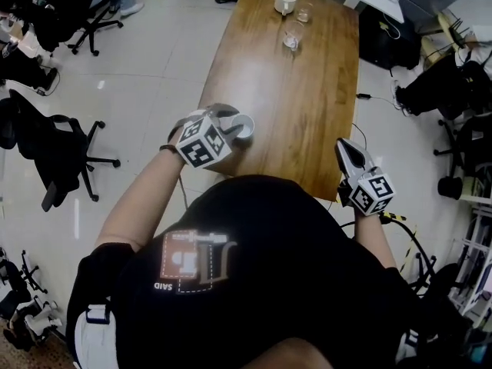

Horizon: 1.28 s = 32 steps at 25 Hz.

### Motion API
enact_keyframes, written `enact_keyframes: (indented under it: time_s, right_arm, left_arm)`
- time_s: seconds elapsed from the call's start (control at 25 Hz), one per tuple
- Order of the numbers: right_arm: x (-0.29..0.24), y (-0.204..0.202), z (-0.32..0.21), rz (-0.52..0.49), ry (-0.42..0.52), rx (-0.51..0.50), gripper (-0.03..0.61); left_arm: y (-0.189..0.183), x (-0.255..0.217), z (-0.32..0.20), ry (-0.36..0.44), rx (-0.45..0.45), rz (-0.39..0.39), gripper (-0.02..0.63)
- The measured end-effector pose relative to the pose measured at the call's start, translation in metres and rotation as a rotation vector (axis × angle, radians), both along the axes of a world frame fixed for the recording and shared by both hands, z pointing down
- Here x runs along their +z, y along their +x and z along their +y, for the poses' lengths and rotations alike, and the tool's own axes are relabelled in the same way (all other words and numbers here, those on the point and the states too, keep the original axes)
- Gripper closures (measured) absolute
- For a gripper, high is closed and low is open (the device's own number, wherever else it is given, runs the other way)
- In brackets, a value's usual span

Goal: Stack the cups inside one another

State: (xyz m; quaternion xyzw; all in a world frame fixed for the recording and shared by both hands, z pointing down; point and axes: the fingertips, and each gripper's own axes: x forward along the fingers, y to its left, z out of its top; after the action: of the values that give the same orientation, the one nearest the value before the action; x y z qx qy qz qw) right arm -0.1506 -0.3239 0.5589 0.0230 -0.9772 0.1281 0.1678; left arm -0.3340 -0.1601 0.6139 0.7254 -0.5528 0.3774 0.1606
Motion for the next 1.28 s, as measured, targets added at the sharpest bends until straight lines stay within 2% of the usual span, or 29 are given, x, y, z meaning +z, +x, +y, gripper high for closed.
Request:
enact_keyframes:
  time_s: [0.12,0.24,0.32,0.4,0.48,0.6,0.72,1.04,1.28]
  right_arm:
    - [-0.009,-0.002,-0.004,-0.023,0.008,-0.002,0.563]
    - [-0.019,-0.001,-0.007,-0.05,0.025,-0.001,0.563]
    - [-0.026,0.001,-0.011,-0.066,0.039,0.0,0.563]
    - [-0.032,0.003,-0.016,-0.082,0.044,0.007,0.563]
    - [-0.033,0.005,-0.019,-0.093,0.036,0.017,0.563]
    - [-0.028,0.005,-0.017,-0.094,0.012,0.025,0.563]
    - [-0.02,0.003,-0.012,-0.09,-0.007,0.022,0.563]
    - [-0.024,0.005,-0.015,-0.116,-0.024,0.033,0.565]
    - [-0.02,0.009,-0.015,-0.102,-0.042,0.036,0.566]
  left_arm:
    - [-0.033,-0.055,0.004,0.26,-0.206,0.223,0.491]
    - [-0.061,-0.085,0.018,0.456,-0.367,0.433,0.501]
    - [-0.071,-0.097,0.027,0.56,-0.431,0.502,0.521]
    - [-0.081,-0.104,0.035,0.653,-0.499,0.535,0.574]
    - [-0.088,-0.101,0.042,0.719,-0.575,0.592,0.611]
    - [-0.088,-0.08,0.046,0.732,-0.654,0.707,0.612]
    - [-0.078,-0.067,0.046,0.712,-0.664,0.746,0.612]
    - [-0.061,-0.08,0.036,0.689,-0.543,0.663,0.612]
    - [-0.05,-0.081,0.031,0.661,-0.506,0.64,0.612]
